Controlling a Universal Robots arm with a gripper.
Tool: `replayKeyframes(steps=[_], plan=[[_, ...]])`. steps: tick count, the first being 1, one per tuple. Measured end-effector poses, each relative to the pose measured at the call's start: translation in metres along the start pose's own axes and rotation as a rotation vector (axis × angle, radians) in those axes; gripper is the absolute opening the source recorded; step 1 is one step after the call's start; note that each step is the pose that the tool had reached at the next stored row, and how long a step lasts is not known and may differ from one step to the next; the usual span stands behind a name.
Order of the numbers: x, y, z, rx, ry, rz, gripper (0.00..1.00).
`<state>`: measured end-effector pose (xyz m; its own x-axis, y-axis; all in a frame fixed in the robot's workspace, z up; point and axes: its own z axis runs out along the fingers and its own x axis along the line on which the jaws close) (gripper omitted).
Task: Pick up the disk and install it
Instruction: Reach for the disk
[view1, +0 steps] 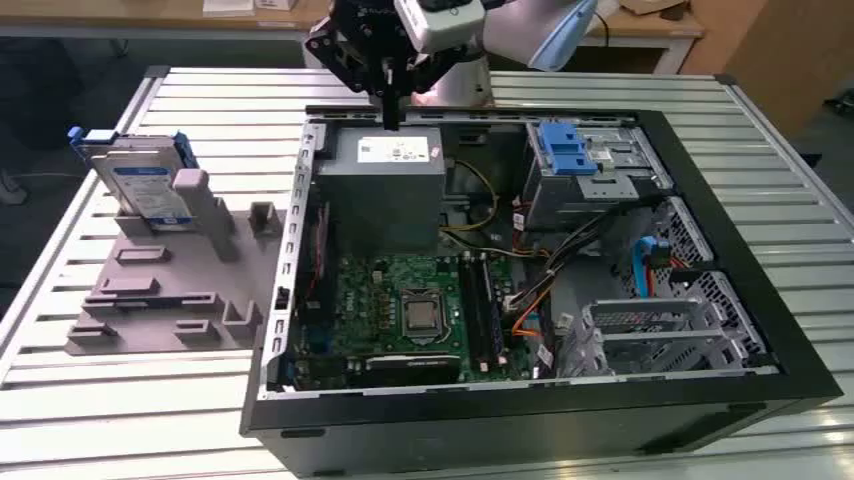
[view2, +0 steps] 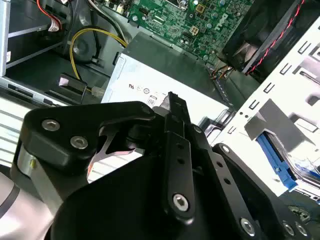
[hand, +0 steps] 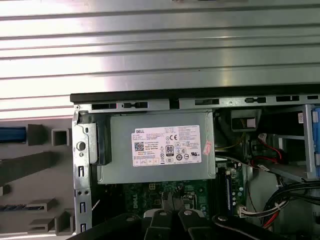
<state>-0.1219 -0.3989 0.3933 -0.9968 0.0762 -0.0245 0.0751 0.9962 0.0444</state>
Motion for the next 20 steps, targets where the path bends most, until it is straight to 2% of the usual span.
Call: replayKeyframes(steps=[16, 20], plan=[[0.001, -0.0001, 0.0, 0.0, 0.0, 0.0, 0.11], [0.0031, -0.0003, 0.0001, -0.0001, -0.0001, 0.0, 0.11]])
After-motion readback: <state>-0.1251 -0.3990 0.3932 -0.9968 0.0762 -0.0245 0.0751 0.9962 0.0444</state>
